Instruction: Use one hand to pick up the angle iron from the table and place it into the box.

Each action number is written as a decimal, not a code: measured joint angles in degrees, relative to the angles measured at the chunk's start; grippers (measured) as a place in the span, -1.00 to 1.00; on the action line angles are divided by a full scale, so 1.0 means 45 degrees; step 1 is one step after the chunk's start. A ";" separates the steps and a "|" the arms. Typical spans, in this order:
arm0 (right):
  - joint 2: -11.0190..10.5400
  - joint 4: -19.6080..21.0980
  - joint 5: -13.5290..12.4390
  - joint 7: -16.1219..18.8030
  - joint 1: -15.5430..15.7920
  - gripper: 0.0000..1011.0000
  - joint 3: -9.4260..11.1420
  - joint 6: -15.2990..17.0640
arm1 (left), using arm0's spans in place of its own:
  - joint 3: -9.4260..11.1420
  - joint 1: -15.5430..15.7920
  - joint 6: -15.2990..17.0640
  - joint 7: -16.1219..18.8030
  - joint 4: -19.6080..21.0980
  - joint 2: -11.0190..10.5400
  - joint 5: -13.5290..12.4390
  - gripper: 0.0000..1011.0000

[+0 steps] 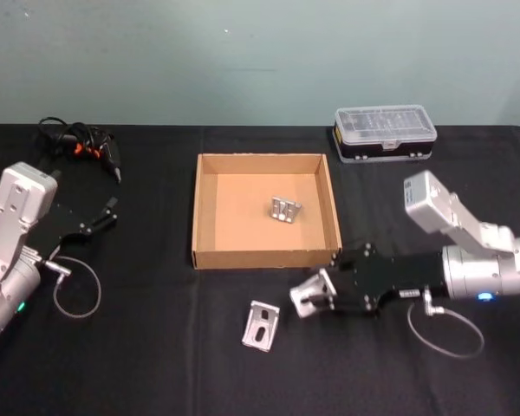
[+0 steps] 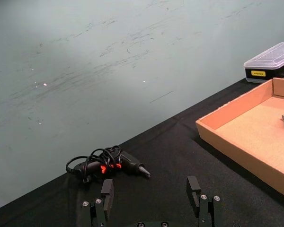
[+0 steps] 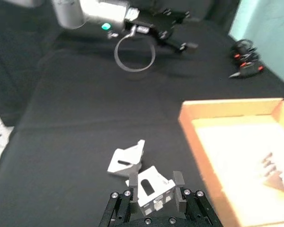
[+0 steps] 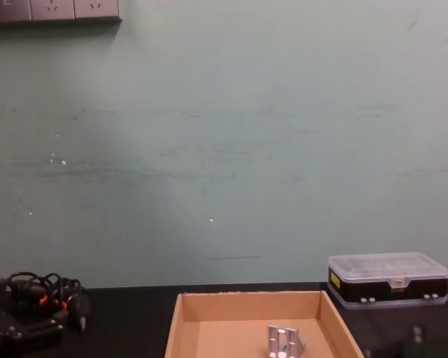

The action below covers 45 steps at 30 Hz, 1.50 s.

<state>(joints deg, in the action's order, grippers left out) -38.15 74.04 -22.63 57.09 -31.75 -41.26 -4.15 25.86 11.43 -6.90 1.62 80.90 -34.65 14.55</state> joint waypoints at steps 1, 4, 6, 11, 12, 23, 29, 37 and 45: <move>0.0031 0.0020 -0.0032 -0.0079 -0.0039 -0.13 0.0030 0.0089 | 0.0000 0.0000 0.0000 0.0000 -0.0001 0.0000 0.0000 1.00; 0.0242 -0.0001 -0.0134 -0.0411 -0.0250 -0.13 0.0136 0.0467 | 0.0000 0.0000 -0.0001 0.0000 0.0000 0.0000 0.0000 1.00; 0.0488 -0.0118 -0.0200 -0.0679 -0.0469 -0.13 0.0196 0.0776 | 0.0000 0.0000 0.0000 0.0000 -0.0001 0.0000 0.0000 1.00; 0.1157 -0.0646 -0.0260 -0.1097 -0.1028 -0.13 0.0225 0.1308 | 0.0001 0.0000 0.0000 0.0001 -0.0001 0.0000 0.0000 1.00; 0.1428 -0.0930 -0.0261 -0.1263 -0.1239 -0.13 0.0217 0.1464 | 0.0000 0.0001 0.0000 0.0001 -0.0001 0.0000 0.0000 1.00; 0.3541 -0.3665 0.0272 -0.2175 -0.2704 -0.13 -0.0147 0.1997 | -0.0001 0.0000 0.0000 0.0000 -0.0001 0.0000 -0.0001 1.00; 0.4477 -0.5216 0.0689 -0.2528 -0.3308 -0.13 -0.0218 0.1943 | 0.0000 0.0000 -0.0001 0.0000 -0.0001 0.0000 -0.0001 1.00; 0.5279 -0.6585 0.1053 -0.2727 -0.3744 -0.13 -0.0173 0.1732 | 0.0000 0.0000 0.0000 0.0000 -0.0001 0.0000 -0.0001 1.00; 0.5618 -0.7186 0.1338 -0.2710 -0.3835 -0.13 -0.0046 0.1453 | 0.0000 0.0000 0.0000 0.0000 -0.0001 0.0000 -0.0001 1.00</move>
<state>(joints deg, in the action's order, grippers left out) -12.87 41.70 -16.62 44.89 -49.00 -41.46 2.39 25.86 11.43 -6.91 1.62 80.90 -34.65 14.55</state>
